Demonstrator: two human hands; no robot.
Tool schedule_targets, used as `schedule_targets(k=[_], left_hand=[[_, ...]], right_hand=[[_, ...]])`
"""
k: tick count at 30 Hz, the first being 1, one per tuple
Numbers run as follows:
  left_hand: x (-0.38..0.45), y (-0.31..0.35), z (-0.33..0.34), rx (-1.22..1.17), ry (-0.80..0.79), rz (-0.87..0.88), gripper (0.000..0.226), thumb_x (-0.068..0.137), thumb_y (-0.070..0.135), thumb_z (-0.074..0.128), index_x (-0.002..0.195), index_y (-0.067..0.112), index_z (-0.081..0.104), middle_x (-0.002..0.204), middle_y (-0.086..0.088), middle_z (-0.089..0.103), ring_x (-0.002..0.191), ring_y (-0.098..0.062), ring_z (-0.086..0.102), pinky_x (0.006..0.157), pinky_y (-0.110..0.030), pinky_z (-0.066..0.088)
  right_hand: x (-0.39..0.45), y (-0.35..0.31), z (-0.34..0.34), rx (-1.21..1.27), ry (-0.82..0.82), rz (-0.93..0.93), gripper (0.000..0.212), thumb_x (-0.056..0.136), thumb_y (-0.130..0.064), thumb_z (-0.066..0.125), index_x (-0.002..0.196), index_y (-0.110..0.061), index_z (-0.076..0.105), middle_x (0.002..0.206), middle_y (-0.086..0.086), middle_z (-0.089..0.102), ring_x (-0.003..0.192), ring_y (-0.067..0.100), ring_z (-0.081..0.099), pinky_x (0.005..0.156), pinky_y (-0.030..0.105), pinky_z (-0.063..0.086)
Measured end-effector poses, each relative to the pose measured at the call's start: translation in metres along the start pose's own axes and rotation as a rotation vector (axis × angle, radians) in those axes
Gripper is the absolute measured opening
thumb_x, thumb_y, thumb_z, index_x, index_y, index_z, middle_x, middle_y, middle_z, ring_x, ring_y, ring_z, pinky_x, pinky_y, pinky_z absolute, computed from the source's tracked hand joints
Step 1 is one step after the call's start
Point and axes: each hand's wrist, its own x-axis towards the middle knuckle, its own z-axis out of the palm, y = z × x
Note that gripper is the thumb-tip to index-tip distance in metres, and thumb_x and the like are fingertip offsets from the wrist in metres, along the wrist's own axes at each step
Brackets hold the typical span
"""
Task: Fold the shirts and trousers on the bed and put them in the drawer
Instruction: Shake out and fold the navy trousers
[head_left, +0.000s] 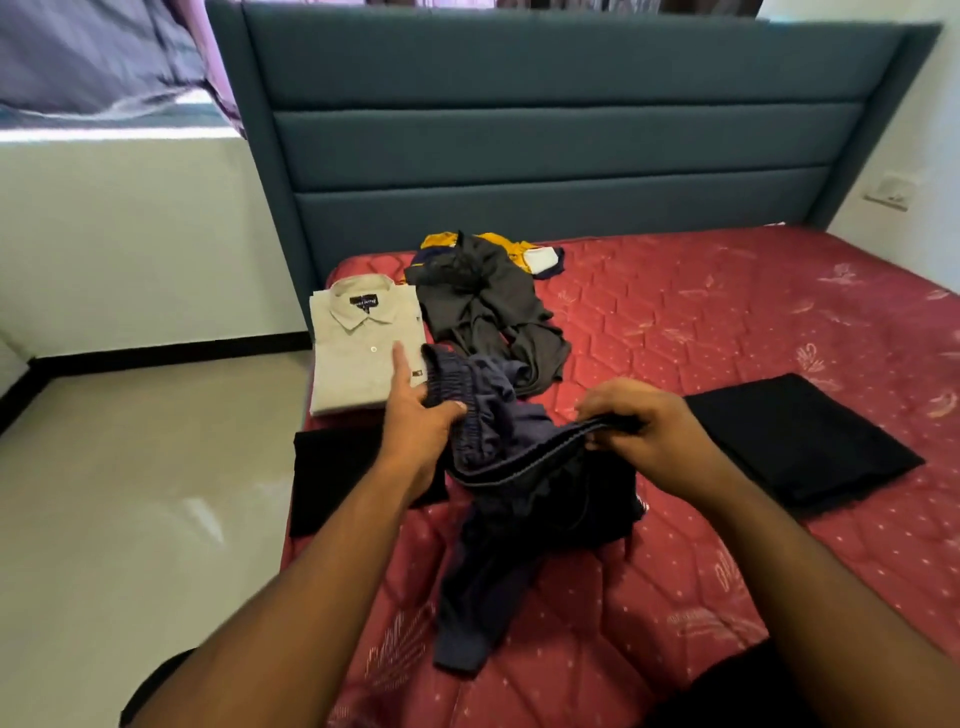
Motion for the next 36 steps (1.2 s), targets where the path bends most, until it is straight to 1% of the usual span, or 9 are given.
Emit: schedule_targets(k=[6,10,14,19,22,25,28,32,36], left_hand=[[-0.008,0.024,0.028,0.01,-0.403,0.034,0.098,0.078,-0.027,0.055,0.152,0.03,0.025,0.116,-0.009,0.069,0.097,-0.019,0.066,0.083,-0.031,0.055],[-0.008,0.038,0.034,0.064,-0.525,0.122,0.095,0.083,-0.025,0.052,0.151,0.035,0.023,0.119,-0.01,0.069,0.1,-0.023,0.068,0.085,-0.039,0.055],[-0.007,0.055,0.035,0.158,-0.628,0.205,0.09,0.086,-0.021,0.054,0.149,0.035,0.022,0.119,-0.013,0.069,0.103,-0.031,0.067,0.088,-0.046,0.053],[0.002,0.074,0.027,0.497,-0.547,0.327,0.061,0.083,0.005,0.072,0.127,0.034,0.041,0.122,0.001,0.061,0.103,-0.016,0.065,0.083,-0.03,0.056],[0.004,0.087,0.02,0.61,-0.486,0.179,0.034,0.087,0.005,0.063,0.108,0.031,0.057,0.099,-0.002,0.068,0.075,-0.02,0.066,0.051,-0.027,0.053],[0.017,0.118,0.017,0.572,-0.451,0.138,0.033,0.087,-0.001,0.058,0.111,0.022,0.057,0.088,-0.008,0.069,0.065,-0.033,0.061,0.051,-0.037,0.053],[0.042,0.178,0.019,0.438,-0.454,0.163,0.032,0.092,0.003,0.058,0.118,0.02,0.05,0.082,-0.006,0.065,0.052,-0.025,0.058,0.057,-0.039,0.053],[0.053,0.228,0.042,0.118,-0.412,0.291,0.035,0.093,0.028,0.062,0.124,0.024,0.047,0.11,-0.002,0.064,0.076,-0.017,0.065,0.067,-0.032,0.055],[0.048,0.254,0.065,0.082,-0.242,0.489,0.055,0.069,0.005,0.084,0.118,0.014,0.058,0.109,-0.007,0.071,0.097,-0.021,0.07,0.081,-0.035,0.058]], right_hand=[[0.055,-0.018,-0.009,0.013,-0.095,0.019,0.039,0.068,0.013,0.063,0.097,-0.013,0.068,0.112,0.003,0.058,0.1,-0.001,0.057,0.087,0.02,0.048],[0.075,-0.029,-0.025,0.313,-0.169,0.257,0.083,0.074,0.02,0.065,0.134,-0.032,0.041,0.126,-0.009,0.051,0.067,0.016,0.068,0.062,0.034,0.058],[0.087,-0.028,-0.04,0.304,-0.24,0.312,0.085,0.072,0.015,0.072,0.139,-0.03,0.044,0.124,0.004,0.056,0.055,0.021,0.06,0.048,0.025,0.051],[0.11,-0.037,-0.064,0.188,-0.127,0.338,0.033,0.073,0.008,0.077,0.088,-0.019,0.067,0.077,0.002,0.066,0.041,0.01,0.053,0.041,0.023,0.048],[0.123,-0.042,-0.076,0.166,-0.105,0.345,0.028,0.074,0.008,0.076,0.082,-0.016,0.063,0.076,0.004,0.064,0.044,0.013,0.058,0.043,0.024,0.052],[0.143,-0.05,-0.089,0.052,-0.124,0.326,0.024,0.075,0.002,0.078,0.084,-0.012,0.061,0.08,0.007,0.063,0.045,0.017,0.06,0.042,0.029,0.052],[0.174,-0.065,-0.113,-0.003,-0.06,0.29,0.022,0.078,-0.004,0.077,0.09,-0.004,0.059,0.071,0.011,0.062,0.04,0.017,0.059,0.038,0.027,0.047],[0.217,-0.094,-0.154,-0.073,0.188,0.216,0.026,0.078,-0.015,0.08,0.086,-0.001,0.059,0.062,0.01,0.056,0.041,0.014,0.053,0.04,0.025,0.045],[0.238,-0.131,-0.177,-0.007,0.195,0.212,0.027,0.078,-0.011,0.078,0.096,0.002,0.063,0.066,0.009,0.055,0.046,0.014,0.046,0.04,0.023,0.038]])
